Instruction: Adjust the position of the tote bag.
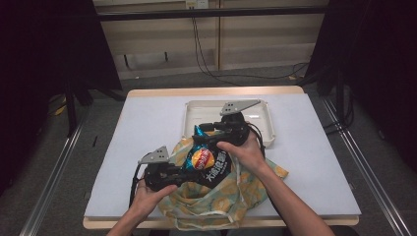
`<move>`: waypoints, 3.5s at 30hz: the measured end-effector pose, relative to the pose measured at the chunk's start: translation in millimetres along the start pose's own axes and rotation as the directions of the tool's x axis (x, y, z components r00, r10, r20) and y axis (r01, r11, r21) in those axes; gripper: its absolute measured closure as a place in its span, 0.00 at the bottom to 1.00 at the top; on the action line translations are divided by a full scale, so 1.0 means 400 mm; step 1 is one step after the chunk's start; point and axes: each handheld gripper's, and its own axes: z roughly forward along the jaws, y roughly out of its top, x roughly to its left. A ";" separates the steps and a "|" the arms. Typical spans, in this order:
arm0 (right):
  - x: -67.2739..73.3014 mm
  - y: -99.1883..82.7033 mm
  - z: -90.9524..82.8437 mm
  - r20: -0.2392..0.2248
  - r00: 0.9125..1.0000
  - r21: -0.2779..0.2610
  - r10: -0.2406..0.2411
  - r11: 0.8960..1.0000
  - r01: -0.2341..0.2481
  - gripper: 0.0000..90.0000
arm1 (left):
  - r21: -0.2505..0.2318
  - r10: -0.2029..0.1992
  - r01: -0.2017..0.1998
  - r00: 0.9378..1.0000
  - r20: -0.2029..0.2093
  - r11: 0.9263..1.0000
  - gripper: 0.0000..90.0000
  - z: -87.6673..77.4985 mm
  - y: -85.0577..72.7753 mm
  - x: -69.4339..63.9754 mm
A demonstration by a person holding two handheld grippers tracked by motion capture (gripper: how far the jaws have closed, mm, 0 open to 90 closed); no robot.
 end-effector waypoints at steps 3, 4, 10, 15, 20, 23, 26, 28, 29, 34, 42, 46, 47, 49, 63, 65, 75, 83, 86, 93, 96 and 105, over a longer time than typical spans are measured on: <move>-0.005 0.001 -0.024 0.028 1.000 -0.016 0.005 1.000 -0.004 0.41 | -0.005 -0.006 0.006 1.000 -0.010 1.000 0.85 -0.006 0.000 0.002; -0.008 0.000 -0.033 0.035 0.999 -0.028 0.006 1.000 -0.005 0.39 | -0.009 -0.007 0.007 1.000 -0.009 1.000 0.85 -0.008 0.000 0.003; -0.025 -0.007 -0.071 0.073 0.997 -0.034 0.022 0.999 -0.020 0.36 | -0.018 0.012 -0.013 1.000 -0.019 1.000 0.85 -0.030 0.007 -0.002; -0.033 -0.018 -0.096 0.092 0.995 -0.037 0.041 0.999 -0.038 0.41 | -0.023 0.009 -0.010 0.999 -0.034 1.000 0.85 -0.052 0.008 0.001; -0.041 -0.032 -0.118 0.098 0.993 -0.029 0.061 0.998 -0.059 0.52 | -0.041 0.008 -0.010 0.999 -0.045 0.999 0.85 -0.081 0.014 0.006; -0.046 -0.041 -0.126 0.105 0.992 -0.012 0.063 0.998 -0.062 0.56 | -0.048 0.005 -0.007 0.999 -0.051 0.999 0.85 -0.098 0.018 0.005; -0.052 -0.058 -0.128 0.099 0.993 0.009 0.065 0.998 -0.066 0.65 | -0.037 -0.004 0.003 0.999 -0.045 0.999 0.85 -0.110 0.020 0.006; -0.054 -0.071 -0.125 0.094 0.993 0.028 0.065 0.997 -0.068 0.74 | -0.033 -0.004 0.002 0.999 -0.049 0.999 0.85 -0.117 0.024 0.004; -0.054 -0.076 -0.124 0.086 0.994 0.037 0.063 0.997 -0.067 0.77 | -0.031 0.005 -0.007 0.999 -0.053 1.000 0.85 -0.123 0.026 0.005; -0.056 -0.096 -0.125 0.098 0.993 0.048 0.064 0.996 -0.069 0.91 | -0.038 0.013 -0.016 0.997 -0.082 0.999 0.85 -0.160 0.041 0.008; -0.061 -0.139 -0.130 0.103 0.992 0.064 0.068 0.995 -0.075 0.99 | -0.046 0.043 -0.048 0.993 -0.107 0.998 0.86 -0.212 0.073 0.011; -0.056 -0.174 -0.136 0.117 0.991 0.072 0.070 0.994 -0.078 0.99 | -0.053 0.057 -0.064 0.991 -0.117 0.997 0.86 -0.218 0.095 0.011; -0.055 -0.182 -0.136 0.117 0.991 0.076 0.068 0.994 -0.077 1.00 | -0.049 0.061 -0.067 0.991 -0.117 0.997 0.86 -0.218 0.100 0.012; -0.052 -0.197 -0.139 0.121 0.990 0.085 0.067 0.993 -0.078 1.00 | -0.055 0.054 -0.060 0.991 -0.119 0.997 0.87 -0.220 0.110 0.016; -0.050 -0.265 -0.136 0.139 0.987 0.128 0.086 0.986 -0.104 0.99 | -0.114 0.038 -0.054 0.990 -0.133 0.992 0.88 -0.276 0.170 0.032; -0.048 -0.267 -0.145 0.135 0.987 0.118 0.091 0.987 -0.107 0.99 | -0.119 0.042 -0.059 0.989 -0.140 0.991 0.88 -0.287 0.177 0.034; -0.041 -0.310 -0.179 0.168 0.983 0.167 0.080 0.980 -0.108 1.00 | -0.124 0.063 -0.084 0.984 -0.165 0.989 0.89 -0.307 0.220 0.050; -0.021 -0.327 -0.206 0.163 0.984 0.177 0.073 0.979 -0.102 1.00 | -0.091 0.054 -0.073 0.980 -0.190 0.993 0.89 -0.277 0.240 0.104; -0.017 -0.338 -0.217 0.147 0.986 0.180 0.073 0.979 -0.099 1.00 | -0.098 0.040 -0.059 0.981 -0.189 0.993 0.89 -0.270 0.247 0.117; -0.010 -0.345 -0.239 0.147 0.986 0.158 0.074 0.983 -0.097 0.94 | -0.101 0.037 -0.058 0.979 -0.202 0.993 0.89 -0.265 0.270 0.137; -0.010 -0.338 -0.243 0.130 0.989 0.135 0.074 0.987 -0.092 0.83 | -0.104 0.029 -0.051 0.979 -0.202 0.993 0.89 -0.260 0.271 0.147; 0.009 -0.317 -0.258 0.139 0.989 0.058 0.051 0.997 -0.060 0.64 | -0.118 0.032 -0.059 0.975 -0.218 0.991 0.89 -0.278 0.304 0.166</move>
